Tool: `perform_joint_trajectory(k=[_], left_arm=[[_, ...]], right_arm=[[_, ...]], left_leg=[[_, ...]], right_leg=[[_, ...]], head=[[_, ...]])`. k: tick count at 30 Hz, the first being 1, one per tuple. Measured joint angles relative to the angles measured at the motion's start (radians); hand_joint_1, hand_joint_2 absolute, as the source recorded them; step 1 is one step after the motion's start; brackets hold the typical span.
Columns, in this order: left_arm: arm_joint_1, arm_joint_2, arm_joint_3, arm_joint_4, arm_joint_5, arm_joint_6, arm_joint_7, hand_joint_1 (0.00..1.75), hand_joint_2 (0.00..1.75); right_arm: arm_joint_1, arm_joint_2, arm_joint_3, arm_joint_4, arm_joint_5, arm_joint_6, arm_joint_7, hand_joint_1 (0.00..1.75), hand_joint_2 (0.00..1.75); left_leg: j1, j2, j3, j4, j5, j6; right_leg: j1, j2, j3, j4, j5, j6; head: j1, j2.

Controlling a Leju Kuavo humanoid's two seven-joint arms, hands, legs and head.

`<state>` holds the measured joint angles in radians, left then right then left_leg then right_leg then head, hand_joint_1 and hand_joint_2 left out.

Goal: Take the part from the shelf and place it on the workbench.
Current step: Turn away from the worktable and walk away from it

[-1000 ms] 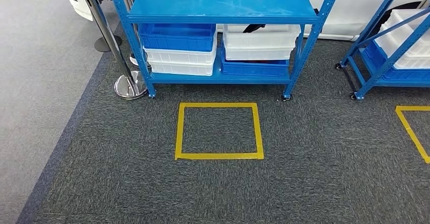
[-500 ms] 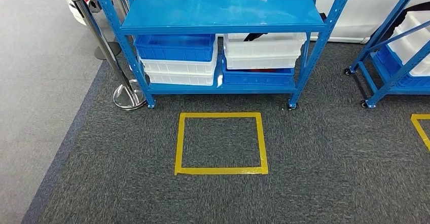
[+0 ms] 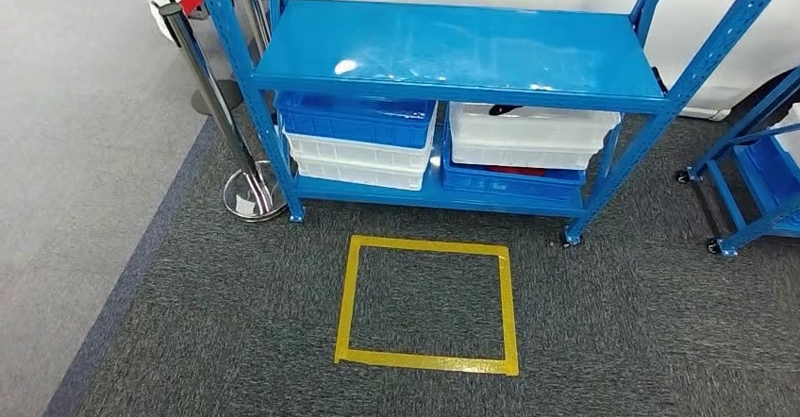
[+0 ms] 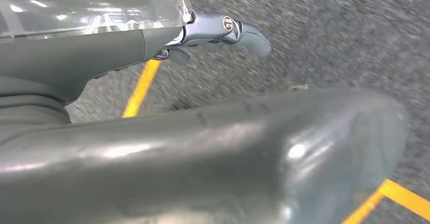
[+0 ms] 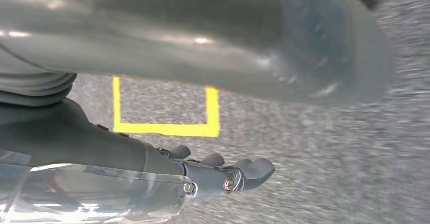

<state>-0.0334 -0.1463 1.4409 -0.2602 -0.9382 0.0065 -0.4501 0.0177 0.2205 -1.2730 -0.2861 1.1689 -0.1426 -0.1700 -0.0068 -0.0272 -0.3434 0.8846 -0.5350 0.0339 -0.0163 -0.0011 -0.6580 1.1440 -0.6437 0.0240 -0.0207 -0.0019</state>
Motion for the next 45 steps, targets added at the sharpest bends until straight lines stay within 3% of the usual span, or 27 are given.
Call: perform_joint_trajectory(k=[2, 3, 4, 6, 8, 9, 11, 13, 14, 15, 18, 19, 20, 21, 23, 25, 26, 27, 29, 31, 33, 35, 38, 40, 42, 43, 45], left_arm=[[0.002, -0.002, 0.0, 0.0, -0.001, 0.0, 0.002, 0.0, 0.0], [0.003, -0.003, 0.0, 0.0, -0.001, 0.0, 0.004, 0.0, 0.0], [-0.001, -0.004, 0.0, -0.001, -0.002, 0.0, 0.005, 0.0, 0.0], [-0.011, -0.004, 0.0, -0.002, -0.001, 0.0, 0.007, 0.0, 0.0], [-0.024, -0.004, -0.001, -0.003, -0.003, 0.001, 0.008, 0.0, 0.0], [-0.028, -0.005, -0.001, -0.003, -0.003, 0.002, 0.008, 0.0, 0.0], [-0.029, -0.005, -0.002, -0.003, -0.003, 0.004, 0.01, 0.0, 0.0], [-0.027, -0.005, -0.001, -0.003, -0.004, 0.009, 0.014, 0.0, 0.0], [-0.026, -0.005, -0.001, -0.003, -0.006, 0.014, 0.019, 0.0, 0.0], [-0.024, -0.005, -0.001, -0.003, -0.009, 0.021, 0.024, 0.0, 0.0], [-0.016, -0.005, -0.002, -0.004, -0.017, 0.035, 0.039, 0.0, 0.0], [-0.015, -0.005, -0.002, -0.005, -0.017, 0.036, 0.042, 0.0, 0.0], [-0.016, -0.005, -0.002, -0.006, -0.017, 0.037, 0.045, 0.0, 0.0], [-0.021, -0.006, -0.002, -0.007, -0.017, 0.038, 0.047, 0.0, 0.0], [-0.033, -0.006, -0.003, -0.008, -0.018, 0.039, 0.048, 0.0, 0.0], [-0.035, -0.007, -0.003, -0.01, -0.02, 0.039, 0.048, 0.0, 0.0], [-0.034, -0.007, -0.003, -0.01, -0.021, 0.04, 0.048, 0.0, 0.0], [-0.033, -0.007, -0.004, -0.011, -0.022, 0.04, 0.049, 0.0, 0.0], [-0.033, -0.008, -0.004, -0.011, -0.022, 0.041, 0.05, 0.0, 0.0], [-0.035, -0.008, -0.004, -0.011, -0.022, 0.041, 0.051, 0.0, 0.0], [-0.036, -0.009, -0.004, -0.011, -0.019, 0.04, 0.053, 0.0, 0.0], [-0.038, -0.009, -0.004, -0.012, -0.017, 0.037, 0.056, 0.0, 0.0], [-0.038, -0.009, -0.004, -0.014, -0.015, 0.033, 0.057, 0.0, 0.0], [-0.038, -0.009, -0.004, -0.015, -0.015, 0.03, 0.057, 0.0, 0.0], [-0.037, -0.009, -0.004, -0.015, -0.014, 0.027, 0.057, 0.0, 0.0], [-0.036, -0.009, -0.004, -0.015, -0.013, 0.025, 0.057, 0.0, 0.0], [-0.035, -0.009, -0.004, -0.015, -0.013, 0.021, 0.056, 0.0, 0.0]], right_arm=[[0.007, 0.0, -0.007, -0.001, -0.005, 0.0, 0.004, 0.0, 0.0], [0.005, 0.0, -0.011, -0.002, -0.013, 0.002, 0.006, 0.0, 0.0], [0.001, 0.0, -0.016, -0.003, -0.022, 0.004, 0.007, 0.0, 0.0], [-0.013, 0.002, -0.027, -0.005, -0.036, 0.006, 0.005, 0.0, 0.0], [-0.023, 0.002, -0.038, -0.009, -0.042, 0.007, 0.004, 0.0, 0.0], [-0.025, 0.002, -0.043, -0.01, -0.044, 0.007, 0.004, 0.0, 0.0], [-0.028, 0.003, -0.052, -0.012, -0.046, 0.007, 0.005, 0.0, 0.0], [-0.028, 0.004, -0.061, -0.012, -0.047, 0.008, 0.006, 0.0, 0.0], [-0.028, 0.006, -0.064, -0.012, -0.048, 0.009, 0.006, 0.0, 0.0], [-0.029, 0.006, -0.067, -0.012, -0.048, 0.011, 0.006, 0.0, 0.0], [-0.035, 0.008, -0.078, -0.014, -0.047, 0.015, 0.006, 0.0, 0.0], [-0.036, 0.009, -0.081, -0.014, -0.047, 0.016, 0.006, 0.0, 0.0], [-0.037, 0.009, -0.083, -0.015, -0.047, 0.017, 0.006, 0.0, 0.0], [-0.037, 0.01, -0.084, -0.015, -0.047, 0.017, 0.006, 0.0, 0.0], [-0.04, 0.01, -0.085, -0.017, -0.046, 0.017, 0.006, 0.0, 0.0], [-0.048, 0.01, -0.087, -0.018, -0.042, 0.013, 0.006, 0.0, 0.0], [-0.051, 0.011, -0.087, -0.018, -0.039, 0.008, 0.006, 0.0, 0.0], [-0.053, 0.011, -0.088, -0.019, -0.035, 0.002, 0.007, 0.0, 0.0], [-0.05, 0.012, -0.089, -0.019, -0.027, -0.01, 0.008, 0.0, 0.0], [-0.048, 0.012, -0.089, -0.02, -0.02, -0.016, 0.009, 0.0, 0.0], [-0.05, 0.012, -0.089, -0.021, -0.015, -0.019, 0.009, 0.0, 0.0], [-0.053, 0.013, -0.089, -0.022, -0.012, -0.019, 0.009, 0.0, 0.0], [-0.054, 0.015, -0.089, -0.023, -0.006, -0.018, 0.008, 0.0, 0.0], [-0.054, 0.016, -0.089, -0.024, -0.003, -0.017, 0.008, 0.0, 0.0], [-0.054, 0.018, -0.089, -0.024, 0.0, -0.017, 0.008, 0.0, 0.0], [-0.054, 0.018, -0.089, -0.024, 0.002, -0.017, 0.008, 0.0, 0.0], [-0.053, 0.019, -0.089, -0.024, 0.004, -0.017, 0.008, 0.0, 0.0]], left_leg=[[-0.003, 0.002, 0.043, 0.004, -0.047, -0.008], [-0.005, 0.004, 0.065, 0.003, -0.068, -0.014], [-0.006, 0.007, 0.08, 0.01, -0.076, -0.02], [-0.005, 0.011, 0.059, 0.091, -0.046, -0.033], [0.0, 0.013, -0.039, 0.258, -0.008, -0.045], [0.004, 0.014, -0.095, 0.33, -0.02, -0.053], [0.012, 0.017, -0.183, 0.393, -0.115, -0.068], [0.018, 0.018, -0.243, 0.376, -0.212, -0.074], [0.02, 0.018, -0.265, 0.344, -0.218, -0.074], [0.021, 0.012, -0.282, 0.3, -0.177, -0.073], [0.022, -0.031, -0.32, 0.174, 0.089, -0.063], [0.021, -0.037, -0.323, 0.162, 0.136, -0.055], [0.019, -0.033, -0.32, 0.166, 0.143, -0.047], [0.019, -0.025, -0.315, 0.165, 0.145, -0.04], [0.02, -0.007, -0.305, 0.155, 0.135, -0.025], [0.016, 0.015, -0.29, 0.149, 0.12, -0.012], [0.013, 0.026, -0.282, 0.149, 0.112, -0.008], [0.01, 0.035, -0.272, 0.149, 0.102, -0.006], [0.006, 0.043, -0.252, 0.15, 0.086, -0.004], [0.004, 0.045, -0.233, 0.149, 0.073, -0.005], [0.0, 0.046, -0.223, 0.152, 0.062, -0.011], [-0.003, 0.048, -0.221, 0.152, 0.059, -0.018], [-0.003, 0.045, -0.222, 0.164, 0.046, -0.03], [0.002, 0.037, -0.26, 0.249, -0.003, -0.041], [0.009, 0.035, -0.33, 0.389, -0.061, -0.049], [0.012, 0.035, -0.356, 0.436, -0.071, -0.052], [0.016, 0.035, -0.355, 0.42, -0.034, -0.054]], right_leg=[[0.009, -0.012, -0.034, -0.093, 0.205, -0.013], [0.014, -0.014, -0.041, -0.114, 0.275, -0.021], [0.018, -0.013, -0.04, -0.118, 0.296, -0.029], [0.015, 0.004, -0.016, -0.111, 0.267, -0.045], [0.008, 0.016, 0.022, -0.121, 0.241, -0.056], [0.006, 0.022, 0.044, -0.127, 0.225, -0.058], [0.003, 0.038, 0.091, -0.134, 0.193, -0.057], [-0.001, 0.059, 0.138, -0.135, 0.16, -0.052], [-0.004, 0.071, 0.16, -0.135, 0.143, -0.049], [-0.005, 0.083, 0.18, -0.135, 0.127, -0.046], [-0.007, 0.118, 0.215, -0.126, 0.081, -0.03], [-0.008, 0.13, 0.221, -0.125, 0.068, -0.023], [-0.008, 0.142, 0.224, -0.126, 0.057, -0.014], [-0.009, 0.139, 0.228, -0.126, 0.048, -0.008], [-0.007, 0.085, 0.211, -0.09, 0.022, 0.001], [-0.002, 0.022, 0.143, 0.023, -0.026, 0.005], [-0.001, 0.011, 0.098, 0.09, -0.045, 0.006], [-0.001, 0.007, 0.06, 0.139, -0.049, 0.006], [0.001, 0.006, 0.03, 0.139, 0.002, 0.003], [0.004, 0.002, 0.062, 0.024, 0.094, -0.007], [0.01, -0.007, 0.092, -0.072, 0.143, -0.018], [0.014, -0.011, 0.095, -0.095, 0.145, -0.025], [0.006, -0.006, 0.101, -0.107, 0.146, -0.038], [0.001, -0.003, 0.107, -0.113, 0.144, -0.047], [0.0, 0.0, 0.111, -0.113, 0.139, -0.051], [0.0, 0.002, 0.115, -0.113, 0.136, -0.05], [-0.002, 0.009, 0.127, -0.113, 0.128, -0.046]], head=[[0.001, 0.0], [0.001, 0.0], [0.002, 0.0], [0.002, 0.0], [-0.003, 0.0], [-0.006, 0.0], [-0.008, 0.0], [-0.008, 0.0], [-0.008, 0.0], [-0.008, 0.0], [-0.009, 0.0], [-0.009, 0.0], [-0.009, 0.0], [-0.008, 0.0], [-0.007, 0.0], [-0.004, 0.0], [-0.003, 0.0], [-0.003, 0.0], [-0.003, 0.0], [-0.003, 0.0], [-0.003, 0.0], [-0.004, 0.0], [-0.004, 0.0], [-0.005, 0.0], [-0.006, 0.0], [-0.006, 0.0], [-0.006, 0.0]])
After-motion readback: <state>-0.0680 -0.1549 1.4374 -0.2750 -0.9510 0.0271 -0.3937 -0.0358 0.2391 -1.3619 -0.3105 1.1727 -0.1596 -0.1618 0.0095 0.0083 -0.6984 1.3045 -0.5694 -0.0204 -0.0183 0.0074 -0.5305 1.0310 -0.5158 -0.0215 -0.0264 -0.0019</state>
